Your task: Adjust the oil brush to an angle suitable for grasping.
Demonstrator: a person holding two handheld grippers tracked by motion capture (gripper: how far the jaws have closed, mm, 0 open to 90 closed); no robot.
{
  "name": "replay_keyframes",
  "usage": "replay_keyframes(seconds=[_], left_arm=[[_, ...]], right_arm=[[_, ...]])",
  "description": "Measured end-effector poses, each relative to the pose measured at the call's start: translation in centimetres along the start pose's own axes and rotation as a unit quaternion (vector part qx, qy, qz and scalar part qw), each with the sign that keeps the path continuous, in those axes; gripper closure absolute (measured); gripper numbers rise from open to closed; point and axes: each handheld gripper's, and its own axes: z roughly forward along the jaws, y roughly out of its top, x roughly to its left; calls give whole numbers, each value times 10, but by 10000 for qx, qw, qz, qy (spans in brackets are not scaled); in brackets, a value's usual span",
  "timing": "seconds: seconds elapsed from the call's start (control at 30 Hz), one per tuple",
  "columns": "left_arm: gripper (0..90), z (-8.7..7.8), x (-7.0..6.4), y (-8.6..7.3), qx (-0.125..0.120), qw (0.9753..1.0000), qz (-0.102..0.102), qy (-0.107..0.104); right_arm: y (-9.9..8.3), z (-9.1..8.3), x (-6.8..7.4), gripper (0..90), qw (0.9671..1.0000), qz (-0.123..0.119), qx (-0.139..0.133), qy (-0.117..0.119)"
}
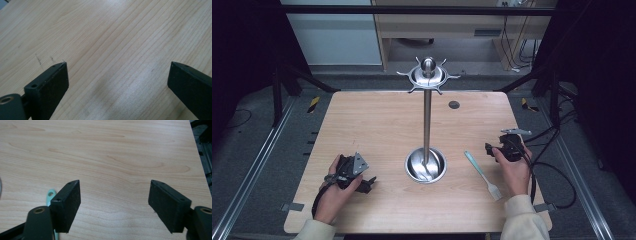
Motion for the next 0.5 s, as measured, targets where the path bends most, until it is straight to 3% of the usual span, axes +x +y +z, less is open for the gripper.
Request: replay_keyframes(seconds=[0.43, 0.5], left_arm=[[31, 0, -1, 0, 19, 10000, -14, -23], [31, 0, 0, 0, -7, 10000, 16, -3]], right_arm=[[0, 5, 13, 550, 9994, -309, 161, -7], [-2, 6, 19, 674, 9984, -523, 194, 119]])
